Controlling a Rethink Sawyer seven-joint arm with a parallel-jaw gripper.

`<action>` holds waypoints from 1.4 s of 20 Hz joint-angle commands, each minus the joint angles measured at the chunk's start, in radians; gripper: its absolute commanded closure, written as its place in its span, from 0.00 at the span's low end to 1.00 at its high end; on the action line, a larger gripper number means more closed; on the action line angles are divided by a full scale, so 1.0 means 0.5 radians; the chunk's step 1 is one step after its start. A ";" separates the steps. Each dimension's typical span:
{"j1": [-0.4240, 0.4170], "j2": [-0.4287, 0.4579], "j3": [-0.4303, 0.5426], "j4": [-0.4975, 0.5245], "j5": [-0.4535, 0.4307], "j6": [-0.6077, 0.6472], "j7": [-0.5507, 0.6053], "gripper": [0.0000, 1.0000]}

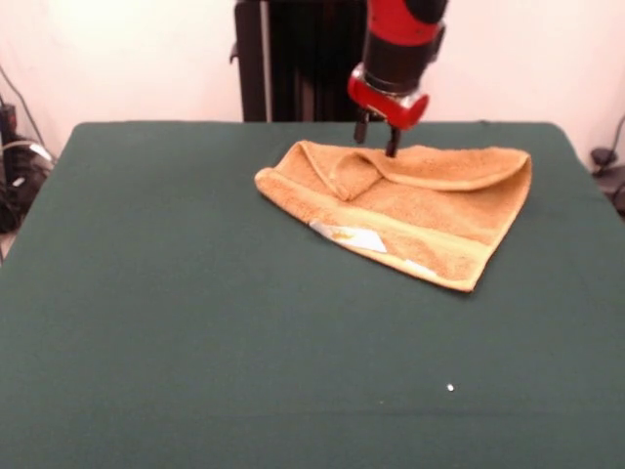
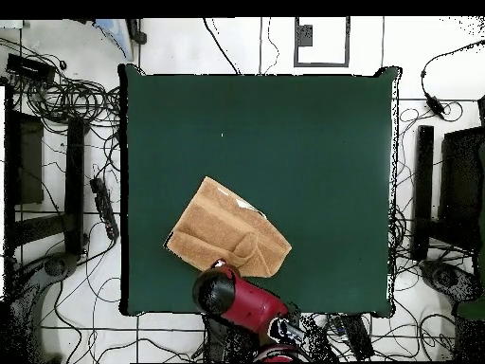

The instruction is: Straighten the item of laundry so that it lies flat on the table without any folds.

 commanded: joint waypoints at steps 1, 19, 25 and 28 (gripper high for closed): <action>0.132 -0.159 -0.051 -0.231 0.054 0.126 0.267 0.00; 0.173 -0.461 -0.173 -0.554 -0.076 0.914 0.177 0.00; 0.119 -0.367 -0.109 -0.613 -0.072 0.743 0.196 0.00; 0.086 -0.329 -0.093 -0.679 -0.100 0.745 0.158 0.00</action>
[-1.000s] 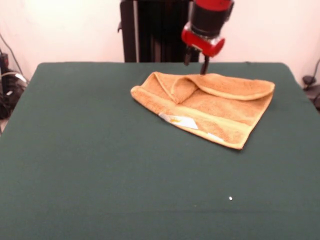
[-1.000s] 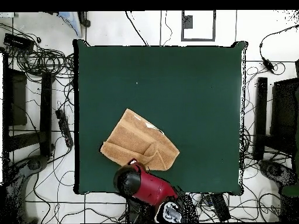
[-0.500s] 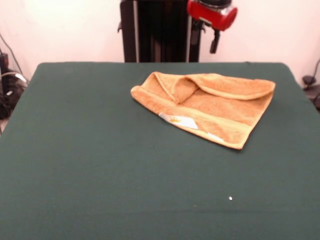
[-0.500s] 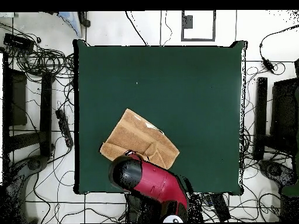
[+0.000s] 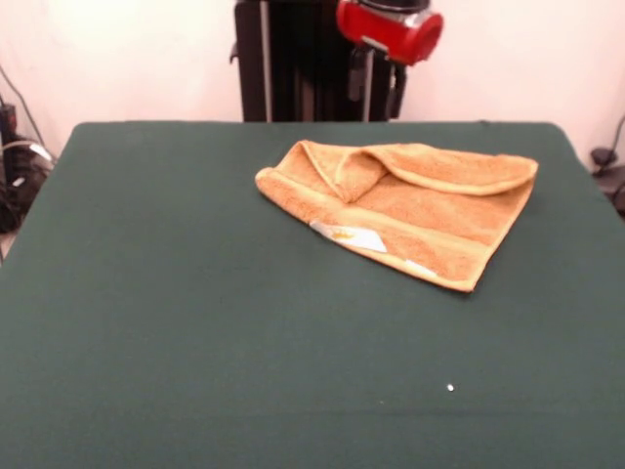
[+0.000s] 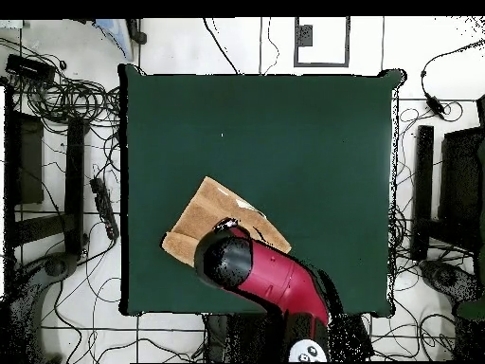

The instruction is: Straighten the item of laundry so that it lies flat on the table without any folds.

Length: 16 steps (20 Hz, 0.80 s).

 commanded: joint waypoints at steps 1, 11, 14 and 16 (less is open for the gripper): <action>-0.048 0.209 0.214 -0.223 -0.064 -0.053 0.141 0.00; -0.202 0.325 0.349 -0.328 -0.121 -0.139 0.066 0.00; -0.230 0.359 0.419 -0.278 -0.116 -0.272 0.119 0.00; -0.256 0.391 0.472 -0.254 -0.118 -0.368 0.141 0.00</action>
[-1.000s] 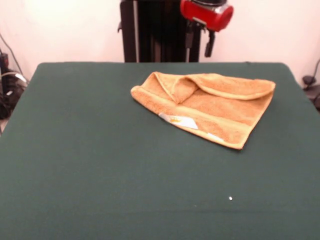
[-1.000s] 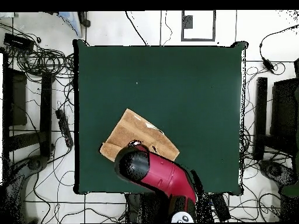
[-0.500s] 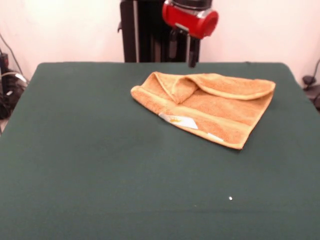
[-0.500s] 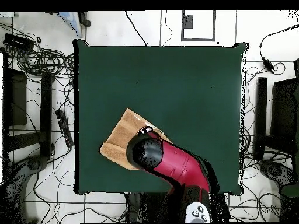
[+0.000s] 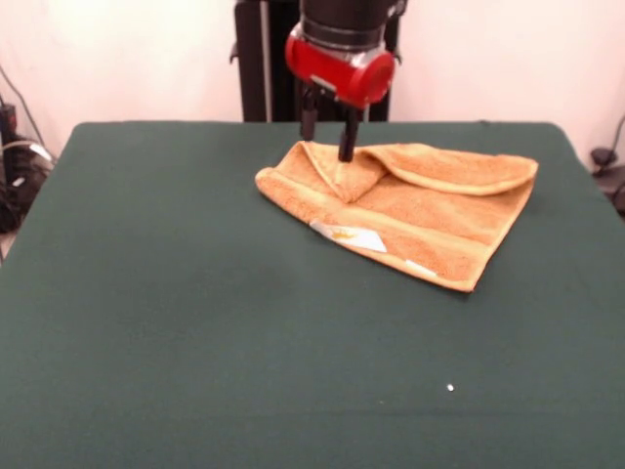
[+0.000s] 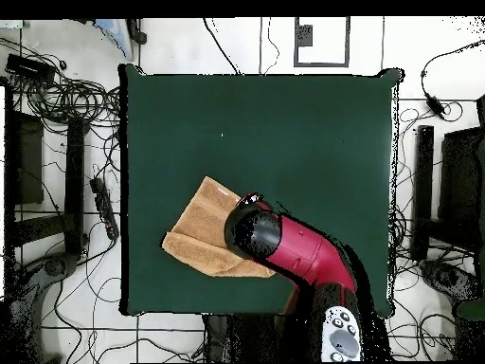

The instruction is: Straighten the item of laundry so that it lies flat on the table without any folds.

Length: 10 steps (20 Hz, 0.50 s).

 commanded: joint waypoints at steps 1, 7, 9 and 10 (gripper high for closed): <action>-0.059 0.240 0.423 -0.001 -0.057 -0.336 0.149 0.00; -0.097 0.279 0.521 0.096 -0.026 -0.452 0.241 0.00; -0.098 0.272 0.541 0.140 -0.006 -0.472 0.283 0.00; -0.095 0.270 0.549 0.163 0.000 -0.490 0.303 0.00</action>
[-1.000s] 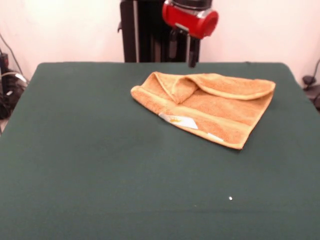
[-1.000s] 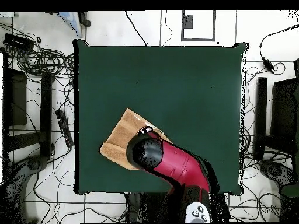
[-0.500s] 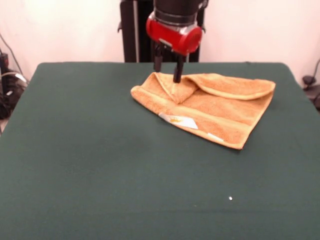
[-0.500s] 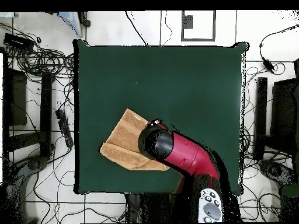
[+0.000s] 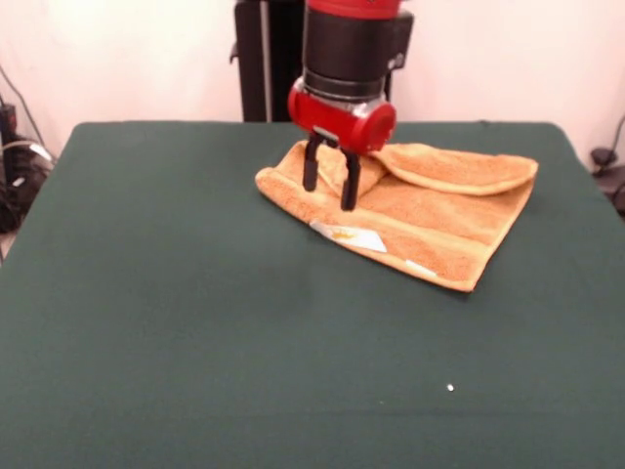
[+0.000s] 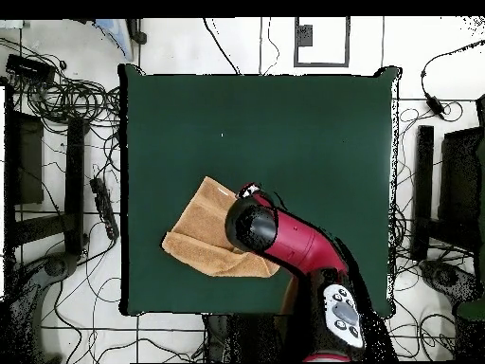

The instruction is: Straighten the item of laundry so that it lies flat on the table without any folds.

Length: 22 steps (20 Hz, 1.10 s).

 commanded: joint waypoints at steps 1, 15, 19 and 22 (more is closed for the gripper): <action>0.013 0.132 0.368 0.174 0.004 -0.124 0.318 0.00; -0.016 -0.007 0.410 0.353 0.035 0.029 0.336 0.00; 0.069 -0.171 0.280 0.383 0.039 0.290 0.325 0.00; 0.096 -0.237 0.222 0.391 0.025 0.412 0.310 0.00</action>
